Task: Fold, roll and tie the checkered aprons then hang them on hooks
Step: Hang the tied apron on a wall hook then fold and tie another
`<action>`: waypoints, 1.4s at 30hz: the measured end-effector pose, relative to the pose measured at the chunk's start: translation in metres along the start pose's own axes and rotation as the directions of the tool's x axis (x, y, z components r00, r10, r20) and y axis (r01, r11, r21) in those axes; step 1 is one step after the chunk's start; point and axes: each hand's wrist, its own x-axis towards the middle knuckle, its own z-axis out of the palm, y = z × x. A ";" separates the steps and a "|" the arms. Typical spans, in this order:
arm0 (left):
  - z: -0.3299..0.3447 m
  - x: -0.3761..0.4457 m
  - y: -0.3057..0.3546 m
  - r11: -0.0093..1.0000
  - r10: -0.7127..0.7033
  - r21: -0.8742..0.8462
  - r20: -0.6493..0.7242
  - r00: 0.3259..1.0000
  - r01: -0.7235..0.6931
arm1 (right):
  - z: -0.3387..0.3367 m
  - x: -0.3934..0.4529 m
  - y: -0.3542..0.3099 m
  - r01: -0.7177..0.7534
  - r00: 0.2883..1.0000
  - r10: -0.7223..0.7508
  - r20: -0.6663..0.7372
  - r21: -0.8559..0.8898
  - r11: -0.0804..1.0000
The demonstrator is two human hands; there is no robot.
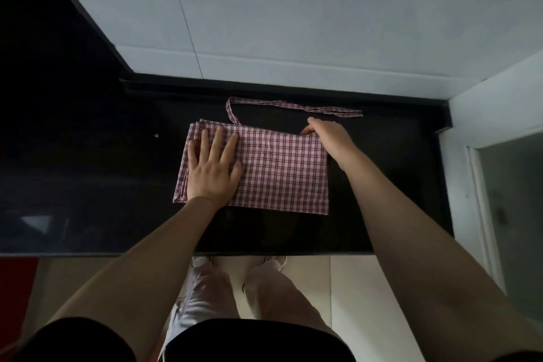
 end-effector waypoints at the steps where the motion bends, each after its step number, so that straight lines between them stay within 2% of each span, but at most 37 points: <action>1: 0.000 0.001 0.000 1.000 -0.005 0.008 0.005 1.000 0.005 | 0.000 0.002 0.001 -0.023 1.000 0.024 -0.012 0.052 0.998; 4: 0.000 0.000 0.000 0.999 -0.013 0.037 0.016 1.000 0.012 | -0.001 0.008 0.011 -0.104 0.993 0.114 -0.043 0.192 0.976; 7: 0.001 0.000 0.000 1.000 -0.012 0.024 0.008 1.000 0.012 | -0.004 0.018 0.029 -0.057 0.991 0.069 -0.111 0.108 0.993; 8: 0.001 0.000 0.000 1.000 -0.005 0.021 0.012 1.000 0.005 | -0.008 0.020 0.036 -0.011 0.992 0.011 -0.126 0.000 1.000; 9: 0.002 0.000 -0.001 1.000 0.011 0.023 0.022 1.000 -0.011 | -0.011 0.022 0.043 0.041 0.988 -0.068 -0.137 -0.191 0.981; 11: 0.002 0.000 -0.002 0.998 0.046 0.044 0.038 0.998 -0.048 | -0.011 0.023 0.053 0.085 0.971 -0.196 -0.138 -0.566 0.820; 12: 0.003 0.001 -0.002 0.997 0.054 0.055 0.041 0.998 -0.056 | -0.009 0.023 0.056 0.082 0.955 -0.249 -0.163 -0.661 0.746; 14: 0.003 0.001 -0.002 0.997 0.047 0.065 0.043 0.998 -0.050 | 0.003 0.015 0.055 0.033 0.875 -0.374 -0.306 -0.734 0.678; 16: 0.003 0.001 -0.001 0.997 0.033 0.066 0.042 0.999 -0.036 | 0.021 0.003 0.050 -0.032 0.726 -0.465 -0.506 -0.700 0.713; 18: 0.003 0.000 0.001 0.998 0.012 0.065 0.042 0.999 -0.015 | 0.045 -0.014 0.043 0.069 0.598 -0.562 -0.572 -0.662 0.747; 19: 0.003 0.001 0.003 0.998 -0.006 0.066 0.040 0.999 0.003 | 0.061 -0.021 0.041 0.176 0.576 -0.623 -0.529 -0.664 0.726; 21: 0.004 0.000 0.007 0.997 -0.040 0.067 0.033 0.999 0.038 | 0.092 -0.027 0.048 0.345 0.606 -0.703 -0.371 -0.674 0.653; 22: 0.004 0.000 0.008 0.997 -0.049 0.062 0.029 0.998 0.047 | 0.103 -0.027 0.055 0.363 0.655 -0.692 -0.304 -0.677 0.641; 24: 0.005 -0.001 0.008 0.998 -0.047 0.053 0.032 0.998 0.045 | 0.107 -0.019 0.075 0.284 0.765 -0.596 -0.245 -0.702 0.653; 25: 0.005 -0.001 0.008 0.998 -0.043 0.050 0.034 0.999 0.042 | 0.103 -0.014 0.083 0.248 0.788 -0.566 -0.242 -0.717 0.651; 33: 0.003 -0.002 0.007 0.998 -0.031 0.050 0.060 0.998 0.028 | 0.096 -0.009 0.095 0.136 0.793 -0.498 -0.350 -0.696 0.705; 38: -0.002 -0.008 0.001 0.995 0.002 0.094 0.100 0.995 -0.011 | 0.091 -0.011 0.105 0.165 0.806 -0.502 -0.315 -0.694 0.700; 42: 0.000 -0.009 0.002 0.993 0.006 0.113 0.063 0.998 -0.013 | 0.090 -0.010 0.106 0.176 0.792 -0.521 -0.318 -0.699 0.693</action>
